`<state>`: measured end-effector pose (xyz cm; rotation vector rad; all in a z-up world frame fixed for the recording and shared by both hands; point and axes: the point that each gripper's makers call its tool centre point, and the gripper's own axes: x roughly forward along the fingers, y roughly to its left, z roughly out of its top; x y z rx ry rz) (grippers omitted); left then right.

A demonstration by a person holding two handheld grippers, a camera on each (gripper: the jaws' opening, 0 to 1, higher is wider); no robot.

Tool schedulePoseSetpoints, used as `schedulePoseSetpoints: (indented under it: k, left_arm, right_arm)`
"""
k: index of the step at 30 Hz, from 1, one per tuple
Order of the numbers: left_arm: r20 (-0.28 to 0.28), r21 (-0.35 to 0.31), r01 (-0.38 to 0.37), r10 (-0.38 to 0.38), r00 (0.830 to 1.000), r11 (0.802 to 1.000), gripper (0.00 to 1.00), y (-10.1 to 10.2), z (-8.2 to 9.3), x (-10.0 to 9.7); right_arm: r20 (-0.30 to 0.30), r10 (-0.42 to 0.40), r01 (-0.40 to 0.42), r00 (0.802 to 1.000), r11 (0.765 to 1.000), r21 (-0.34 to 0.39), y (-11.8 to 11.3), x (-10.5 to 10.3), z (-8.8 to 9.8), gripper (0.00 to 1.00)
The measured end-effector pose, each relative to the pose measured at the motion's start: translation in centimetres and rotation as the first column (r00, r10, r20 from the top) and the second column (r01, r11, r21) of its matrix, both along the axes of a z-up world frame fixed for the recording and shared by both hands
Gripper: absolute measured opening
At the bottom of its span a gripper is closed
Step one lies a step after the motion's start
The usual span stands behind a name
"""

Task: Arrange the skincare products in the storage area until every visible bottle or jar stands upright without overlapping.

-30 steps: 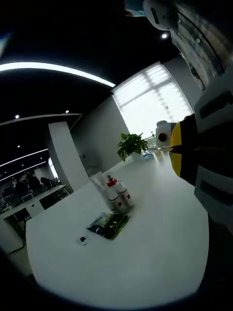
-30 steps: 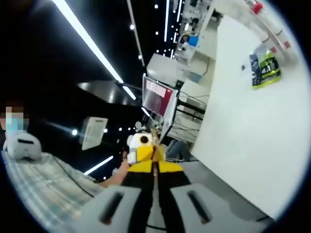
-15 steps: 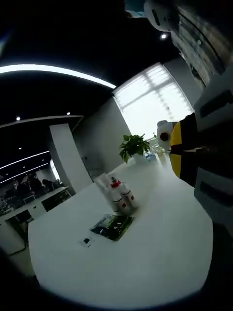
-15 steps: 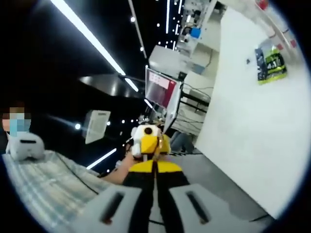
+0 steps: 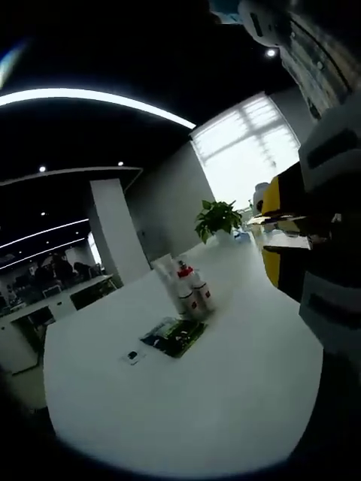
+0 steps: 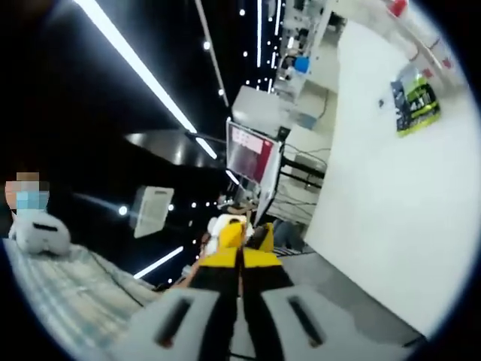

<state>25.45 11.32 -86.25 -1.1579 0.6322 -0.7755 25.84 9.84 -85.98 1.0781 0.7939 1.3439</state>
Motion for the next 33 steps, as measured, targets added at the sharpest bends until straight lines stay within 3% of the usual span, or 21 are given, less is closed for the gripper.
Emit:
schedulePoseSetpoints:
  k: [3,8,12,13,16,17,20,25,27,30,33]
  left_arm:
    - [0.008,0.007,0.047,-0.048,0.999,0.999,0.11,-0.4,0.0,-0.8]
    - [-0.01,-0.023,0.062,-0.062,0.998,0.998,0.03,-0.1,-0.4,-1.1]
    - [-0.012,-0.002,0.059,-0.059,0.998,0.998,0.01,0.4,-0.9,-0.9]
    - [-0.029,-0.008,0.052,-0.052,0.998,0.999,0.01,0.6,-1.0,-0.8]
    - [-0.048,-0.008,0.015,-0.016,0.999,1.0,0.01,1.4,-1.5,0.0]
    - [-0.054,-0.003,0.002,-0.002,0.999,1.0,0.01,1.6,-1.6,0.3]
    - [-0.062,0.001,-0.017,0.017,0.998,1.0,0.01,2.2,-1.8,1.0]
    - [-0.083,0.039,-0.026,0.029,0.996,0.999,0.0,3.5,-3.0,2.5]
    - [-0.092,0.056,-0.034,0.04,0.995,0.998,0.01,3.8,-3.6,3.3]
    - [-0.11,0.069,-0.051,0.058,0.992,0.996,0.01,4.5,-4.3,4.6]
    - [-0.125,0.102,-0.042,0.055,0.991,0.994,0.01,4.8,-5.1,5.4]
  right_arm:
    - [-0.004,-0.011,0.011,1.0,1.0,0.003,-0.4,0.4,0.0,0.0]
    - [-0.009,-0.021,0.021,1.0,1.0,-0.006,-0.6,0.6,-0.4,0.0]
    - [0.01,-0.021,0.021,1.0,0.999,-0.026,-0.3,0.7,-0.7,0.0]
    - [0.022,-0.027,0.028,0.999,0.999,-0.036,-0.2,0.8,-0.8,0.0]
    - [0.171,-0.064,0.085,0.983,0.989,-0.118,0.1,1.8,-1.6,0.02]
    - [0.227,-0.054,0.092,0.972,0.983,-0.162,0.1,1.9,-2.1,0.04]
    - [0.294,-0.051,0.123,0.955,0.965,-0.233,-0.2,2.4,-3.1,0.22]
    - [0.33,-0.031,0.136,0.943,0.944,-0.299,-1.1,2.9,-4.3,0.27]
    - [0.347,-0.057,0.179,0.936,0.927,-0.33,-1.6,3.8,-4.7,0.37]
    - [0.398,-0.096,0.263,0.912,0.883,-0.39,-2.8,5.4,-5.6,0.54]
    - [0.43,-0.107,0.299,0.897,0.862,-0.41,-3.5,6.2,-6.1,0.59]
